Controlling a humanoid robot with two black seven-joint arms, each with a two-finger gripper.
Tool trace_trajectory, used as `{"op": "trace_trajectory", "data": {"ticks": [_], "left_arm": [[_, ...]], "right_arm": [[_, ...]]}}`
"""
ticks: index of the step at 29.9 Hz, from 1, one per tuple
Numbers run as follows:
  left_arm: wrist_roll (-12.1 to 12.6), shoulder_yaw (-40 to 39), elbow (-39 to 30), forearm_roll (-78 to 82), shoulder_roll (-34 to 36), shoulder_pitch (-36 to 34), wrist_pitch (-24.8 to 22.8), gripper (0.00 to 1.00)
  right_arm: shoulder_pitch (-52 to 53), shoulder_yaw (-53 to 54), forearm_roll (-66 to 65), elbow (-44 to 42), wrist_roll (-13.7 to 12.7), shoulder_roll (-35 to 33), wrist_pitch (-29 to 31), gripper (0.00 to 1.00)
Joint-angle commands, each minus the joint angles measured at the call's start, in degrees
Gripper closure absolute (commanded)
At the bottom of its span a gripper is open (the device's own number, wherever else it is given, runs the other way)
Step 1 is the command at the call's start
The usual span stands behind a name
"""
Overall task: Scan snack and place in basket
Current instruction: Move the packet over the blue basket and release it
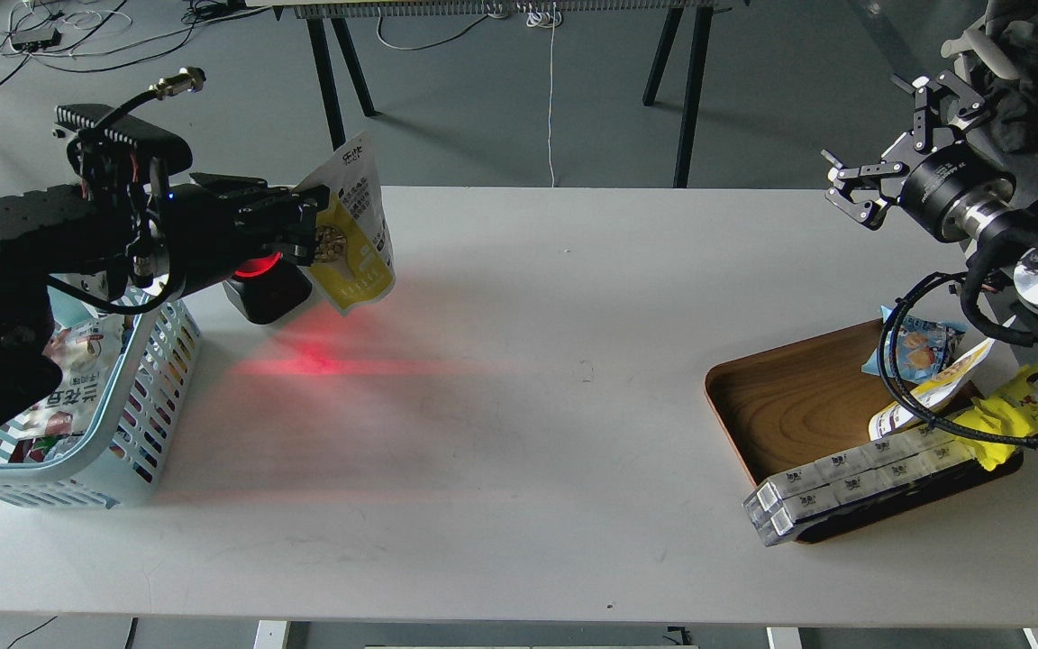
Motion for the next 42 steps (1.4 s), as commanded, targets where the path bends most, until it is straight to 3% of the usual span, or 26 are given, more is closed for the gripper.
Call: {"op": "trace_trajectory", "data": {"ticks": [1,11,19,29,35,42], "left_arm": [[0.16,0.79,0.00,0.00,0.52,0.13,-0.56,0.99],[-1.16,4.31,-0.97,0.18,6.06,0.04,-0.64,0.99],[-1.51,4.49,-2.55,2.28,5.88,-1.10,-4.24,0.99],[-4.06,4.49,-2.73,10.80,5.27,-2.86,-6.67,0.99],[-7.05,4.84,-2.73,19.77,4.13,-3.65,-6.67,0.99],[-6.52,4.84,-2.64,19.78,2.37,-5.06,-6.67,0.99]], "right_arm": [[0.01,0.00,0.01,0.02,0.00,0.00,0.00,0.04],[-0.07,-0.35,0.01,0.02,0.00,-0.09,0.09,0.04],[-0.25,-0.35,0.01,0.11,0.00,-0.09,0.00,0.04],[-0.43,-0.44,0.01,0.02,0.00,0.00,0.00,0.04],[-0.78,-0.35,0.01,0.11,0.08,0.00,0.00,0.04],[-0.78,-0.09,0.01,0.02,0.08,0.26,0.00,0.04]]}}
